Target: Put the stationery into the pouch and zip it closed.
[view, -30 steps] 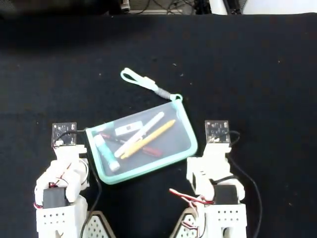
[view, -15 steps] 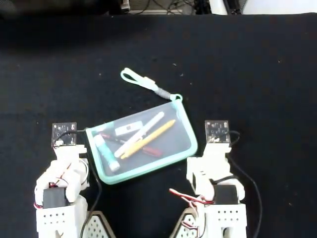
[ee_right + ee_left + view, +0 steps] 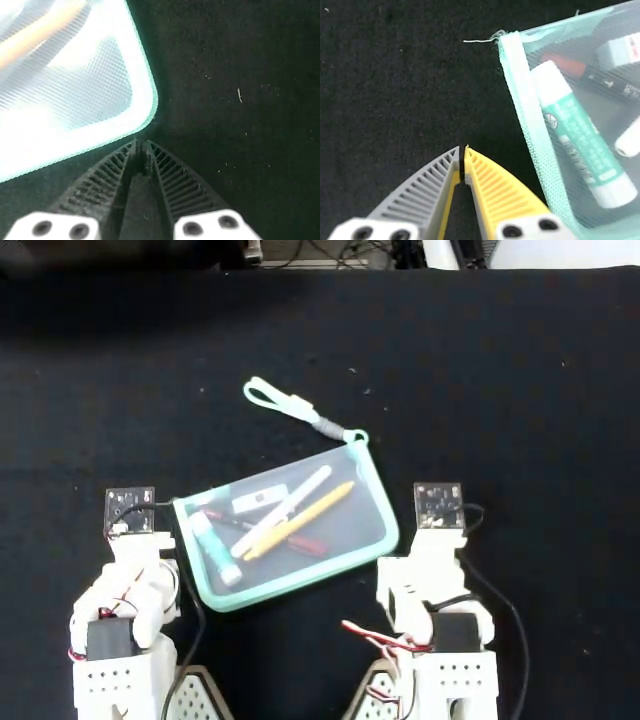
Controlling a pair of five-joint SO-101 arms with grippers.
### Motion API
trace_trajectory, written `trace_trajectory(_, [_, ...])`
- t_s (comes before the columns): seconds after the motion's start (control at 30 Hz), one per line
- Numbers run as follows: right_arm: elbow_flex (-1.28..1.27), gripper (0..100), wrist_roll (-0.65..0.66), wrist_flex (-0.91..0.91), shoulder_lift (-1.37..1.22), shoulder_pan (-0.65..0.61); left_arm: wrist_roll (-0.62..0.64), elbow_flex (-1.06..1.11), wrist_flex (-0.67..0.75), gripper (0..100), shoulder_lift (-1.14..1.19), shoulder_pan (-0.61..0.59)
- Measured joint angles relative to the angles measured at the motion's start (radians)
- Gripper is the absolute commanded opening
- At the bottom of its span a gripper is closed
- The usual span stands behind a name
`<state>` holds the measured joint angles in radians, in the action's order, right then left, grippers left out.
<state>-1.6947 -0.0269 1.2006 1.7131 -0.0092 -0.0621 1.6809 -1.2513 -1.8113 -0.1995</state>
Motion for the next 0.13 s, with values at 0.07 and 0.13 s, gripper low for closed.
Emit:
trace_trajectory(0.07, [0.000,1.5,0.000,0.000,0.000,0.000,0.000,0.000,0.000,3,0.000,0.000])
trace_trajectory(0.13, [0.000,1.5,0.000,0.000,0.000,0.000,0.000,0.000,0.000,3,0.000,0.000])
